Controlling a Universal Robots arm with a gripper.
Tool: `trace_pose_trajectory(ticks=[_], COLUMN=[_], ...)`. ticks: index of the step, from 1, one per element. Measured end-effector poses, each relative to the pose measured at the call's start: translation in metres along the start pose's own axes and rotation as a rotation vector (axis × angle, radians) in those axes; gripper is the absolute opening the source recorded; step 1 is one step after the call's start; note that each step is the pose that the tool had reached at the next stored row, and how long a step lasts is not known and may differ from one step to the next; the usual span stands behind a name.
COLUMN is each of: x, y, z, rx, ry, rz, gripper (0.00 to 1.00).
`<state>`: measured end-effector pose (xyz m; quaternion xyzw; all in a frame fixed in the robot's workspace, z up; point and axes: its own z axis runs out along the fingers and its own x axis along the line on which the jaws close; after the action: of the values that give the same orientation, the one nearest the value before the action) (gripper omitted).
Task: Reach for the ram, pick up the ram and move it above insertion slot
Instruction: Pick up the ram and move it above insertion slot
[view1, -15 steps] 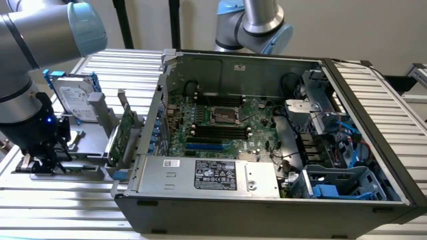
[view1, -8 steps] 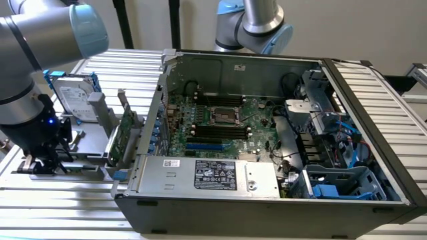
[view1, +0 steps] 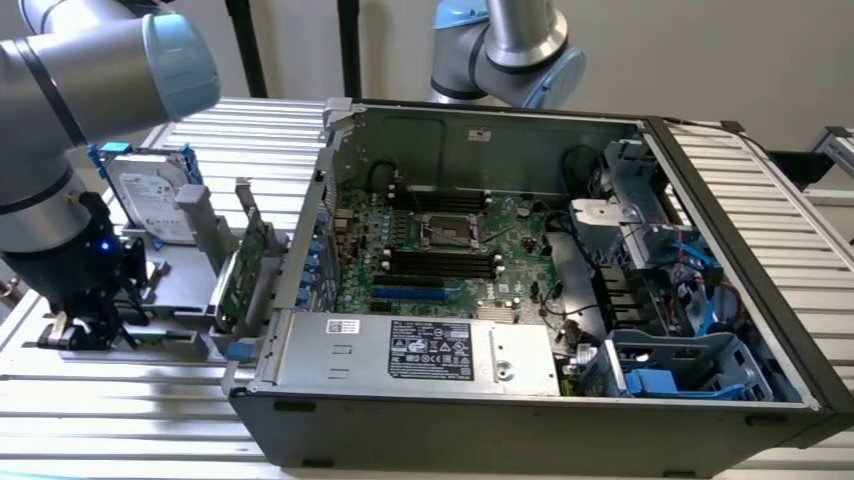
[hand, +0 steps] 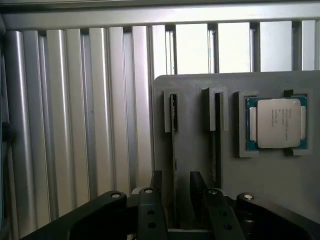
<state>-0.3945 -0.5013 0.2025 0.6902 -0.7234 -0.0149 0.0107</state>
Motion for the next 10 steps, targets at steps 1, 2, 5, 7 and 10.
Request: trace_pose_trajectory(ticks=[1, 2, 5, 7, 10], x=[0.0, 0.0, -0.0002, -0.0003, -0.0004], y=[-0.0001, -0.0002, -0.0005, -0.0007, -0.0011], z=[0.0005, 0.0009, 0.0022, 0.003, 0.0038], rx=[0.0001, 0.0001, 0.0, 0.0001, 0.0], ry=[0.0, -0.0001, 0.0, -0.0001, 0.0], rz=[0.0, 0.0, 0.001, 0.001, 0.001], gripper=[0.36, 0.36, 0.36, 0.36, 0.28])
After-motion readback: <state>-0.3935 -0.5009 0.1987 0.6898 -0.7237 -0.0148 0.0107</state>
